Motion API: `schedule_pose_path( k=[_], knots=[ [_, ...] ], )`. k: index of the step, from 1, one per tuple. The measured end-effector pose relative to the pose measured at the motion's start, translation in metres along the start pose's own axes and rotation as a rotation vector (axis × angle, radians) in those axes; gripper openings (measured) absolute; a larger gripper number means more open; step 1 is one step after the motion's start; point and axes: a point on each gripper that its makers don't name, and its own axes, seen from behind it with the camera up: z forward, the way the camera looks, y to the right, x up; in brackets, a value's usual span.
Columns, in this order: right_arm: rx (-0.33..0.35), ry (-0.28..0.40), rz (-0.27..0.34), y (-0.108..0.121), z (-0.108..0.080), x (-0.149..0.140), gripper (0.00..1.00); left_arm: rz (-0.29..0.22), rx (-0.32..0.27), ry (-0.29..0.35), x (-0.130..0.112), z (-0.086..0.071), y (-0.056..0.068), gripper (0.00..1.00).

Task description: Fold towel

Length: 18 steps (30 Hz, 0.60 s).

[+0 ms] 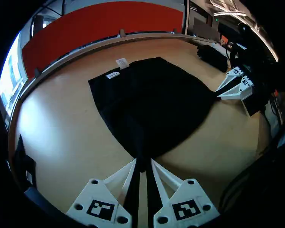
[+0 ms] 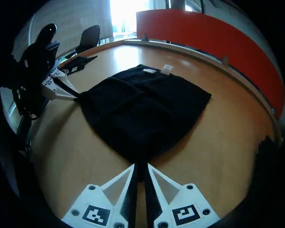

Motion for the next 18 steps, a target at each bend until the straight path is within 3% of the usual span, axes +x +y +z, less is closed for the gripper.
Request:
schedule_pose_path(
  k=[18],
  knots=[
    [-0.029,0.044,0.012,0.007,-0.008,0.022,0.09,-0.056,0.000,0.019,0.015,-0.008,0.003,0.10]
  ],
)
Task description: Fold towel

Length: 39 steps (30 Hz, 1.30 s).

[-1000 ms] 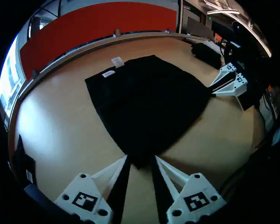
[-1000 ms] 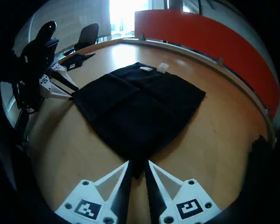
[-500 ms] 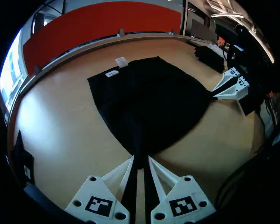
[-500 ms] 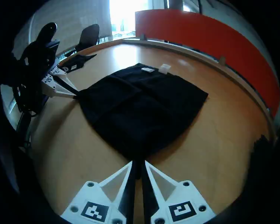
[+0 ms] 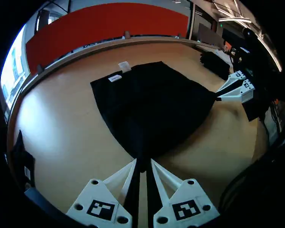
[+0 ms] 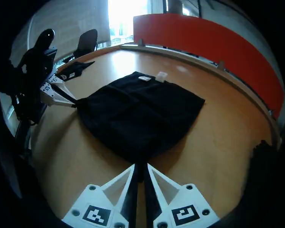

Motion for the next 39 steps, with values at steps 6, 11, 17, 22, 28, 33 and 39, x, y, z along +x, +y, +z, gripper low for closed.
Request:
schedule_pose_path(
  k=[6,11,17,22,28,33,39],
  knots=[
    [-0.019,0.028,-0.012,0.003,-0.010,0.016,0.09,-0.024,-0.003,0.016,0.014,-0.010,0.002,0.10],
    [-0.034,0.054,-0.016,0.006,-0.023,0.032,0.09,-0.026,0.002,0.025,0.026,-0.021,0.002,0.10],
    [-0.045,0.085,-0.012,0.008,-0.040,0.052,0.09,-0.032,0.004,0.037,0.041,-0.035,0.003,0.10],
    [-0.050,0.097,-0.011,0.010,-0.051,0.065,0.09,-0.047,0.008,0.052,0.053,-0.047,0.003,0.10],
    [-0.061,0.114,-0.012,0.013,-0.063,0.078,0.09,-0.058,0.011,0.065,0.065,-0.061,0.005,0.10],
    [-0.063,0.119,-0.018,0.014,-0.071,0.085,0.09,-0.058,0.014,0.073,0.072,-0.071,0.007,0.10],
    [-0.059,0.123,-0.024,0.013,-0.079,0.088,0.09,-0.064,0.016,0.080,0.078,-0.079,0.006,0.10]
  ],
)
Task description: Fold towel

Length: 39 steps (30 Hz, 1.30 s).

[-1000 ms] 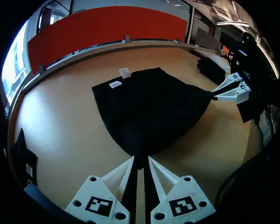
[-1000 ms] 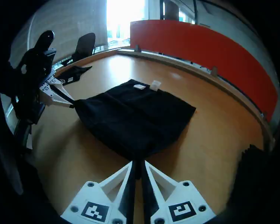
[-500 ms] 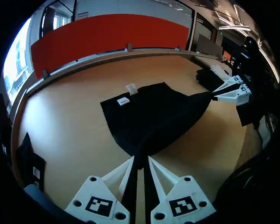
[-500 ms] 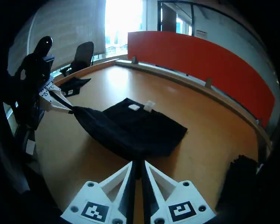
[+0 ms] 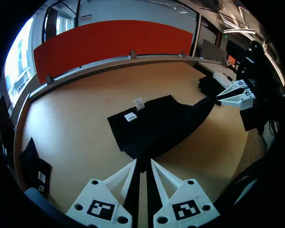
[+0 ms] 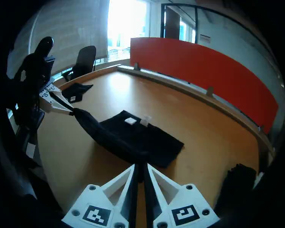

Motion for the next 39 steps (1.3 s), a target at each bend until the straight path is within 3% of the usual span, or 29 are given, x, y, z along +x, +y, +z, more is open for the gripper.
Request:
schedule_pose_path(
  k=[9,21,39],
  knots=[
    [0.008,0.022,0.008,0.000,-0.012,0.013,0.08,0.010,-0.003,-0.004,0.008,-0.011,0.000,0.10],
    [0.012,0.042,0.015,0.001,-0.030,0.028,0.08,-0.016,-0.011,0.021,0.026,-0.029,0.003,0.10],
    [0.010,0.051,0.013,0.001,-0.043,0.036,0.08,-0.037,-0.027,0.033,0.039,-0.049,0.010,0.10]
  ],
)
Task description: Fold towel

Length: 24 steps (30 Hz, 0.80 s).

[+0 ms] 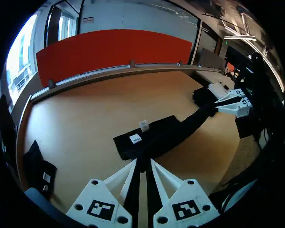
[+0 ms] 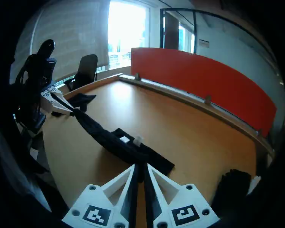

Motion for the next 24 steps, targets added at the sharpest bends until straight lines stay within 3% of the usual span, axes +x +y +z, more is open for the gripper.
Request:
schedule_pose_path(
  k=[12,24],
  knots=[
    [-0.001,-0.002,-0.003,0.000,-0.005,-0.001,0.08,0.001,-0.008,0.002,0.003,-0.004,0.005,0.10],
    [0.004,-0.027,-0.008,-0.002,0.001,-0.012,0.08,0.001,-0.008,-0.025,-0.008,0.003,0.004,0.10]
  ],
)
